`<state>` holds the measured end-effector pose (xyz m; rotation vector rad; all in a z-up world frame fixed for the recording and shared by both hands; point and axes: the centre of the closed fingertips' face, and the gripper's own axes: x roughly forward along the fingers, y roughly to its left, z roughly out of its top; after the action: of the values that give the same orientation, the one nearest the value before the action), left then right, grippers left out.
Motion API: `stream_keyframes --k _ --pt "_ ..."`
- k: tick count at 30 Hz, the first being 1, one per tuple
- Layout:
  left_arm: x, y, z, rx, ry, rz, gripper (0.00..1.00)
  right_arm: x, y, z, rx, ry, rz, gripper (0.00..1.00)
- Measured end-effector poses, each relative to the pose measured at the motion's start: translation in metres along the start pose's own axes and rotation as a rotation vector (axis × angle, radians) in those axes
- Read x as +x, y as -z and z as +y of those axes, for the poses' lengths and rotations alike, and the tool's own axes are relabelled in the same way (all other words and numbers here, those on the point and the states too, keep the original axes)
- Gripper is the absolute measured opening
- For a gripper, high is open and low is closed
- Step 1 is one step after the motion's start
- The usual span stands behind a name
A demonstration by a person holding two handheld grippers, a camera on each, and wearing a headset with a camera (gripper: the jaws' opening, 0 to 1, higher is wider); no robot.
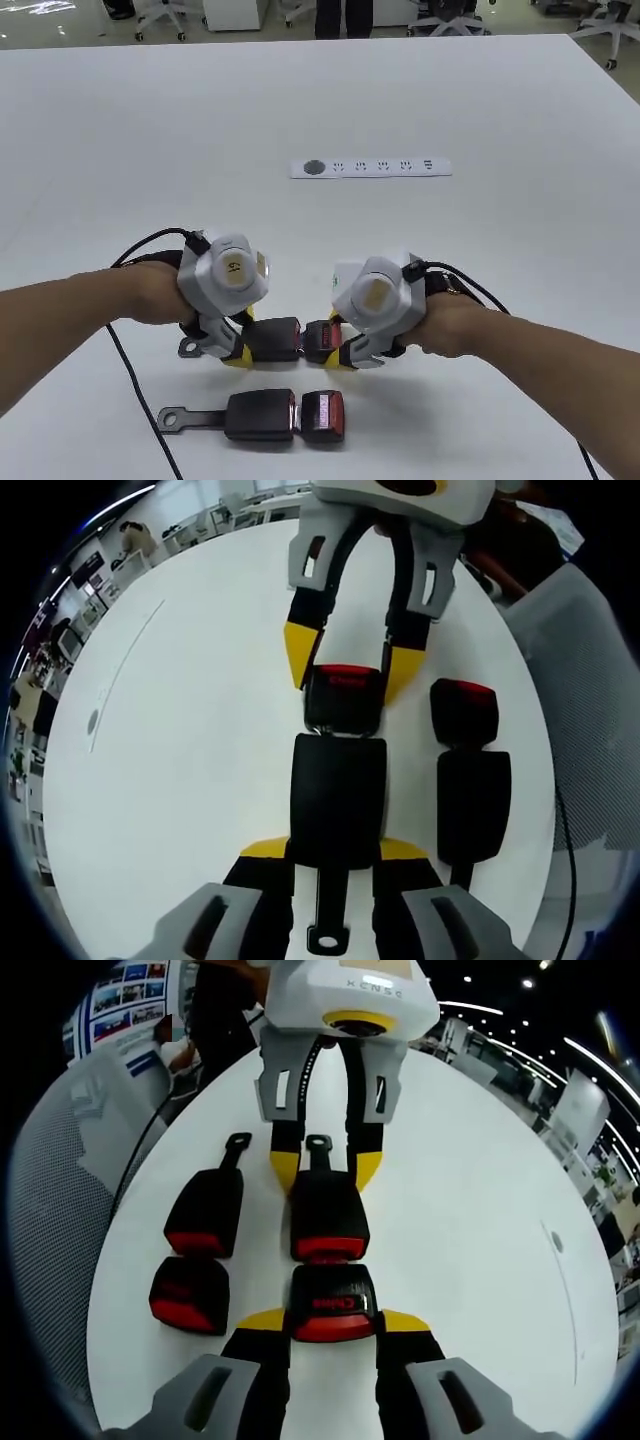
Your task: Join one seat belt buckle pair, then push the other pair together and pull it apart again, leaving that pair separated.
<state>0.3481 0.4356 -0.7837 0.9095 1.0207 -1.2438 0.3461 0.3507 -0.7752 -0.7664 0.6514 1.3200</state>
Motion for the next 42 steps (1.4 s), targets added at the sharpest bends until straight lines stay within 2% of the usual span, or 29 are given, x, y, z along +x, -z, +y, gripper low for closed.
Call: stream_keyframes --k 9,17,26,31,37,42 --pt "0.0 -0.001 -0.002 0.002 0.003 0.009 0.31 -0.003 0.004 0.001 -0.009 0.002 0.004 0.29" --pt "-0.001 0.0 0.0 -0.006 0.0 -0.016 0.31 -0.009 0.016 -0.003 -0.001 -0.003 0.026 0.29" --pt "-0.001 0.001 0.001 -0.008 0.002 -0.023 0.32 -0.005 0.015 -0.005 -0.005 -0.005 0.027 0.3" --pt "-0.001 0.003 0.001 -0.01 0.004 -0.044 0.32 -0.005 0.017 -0.003 -0.001 -0.011 0.032 0.3" --pt "-0.002 0.001 0.0 -0.005 0.006 -0.043 0.32 -0.01 0.02 -0.001 -0.008 -0.014 0.045 0.3" --pt "-0.001 0.001 0.001 -0.003 0.008 -0.041 0.32 -0.019 0.029 -0.003 -0.002 -0.013 0.063 0.3"
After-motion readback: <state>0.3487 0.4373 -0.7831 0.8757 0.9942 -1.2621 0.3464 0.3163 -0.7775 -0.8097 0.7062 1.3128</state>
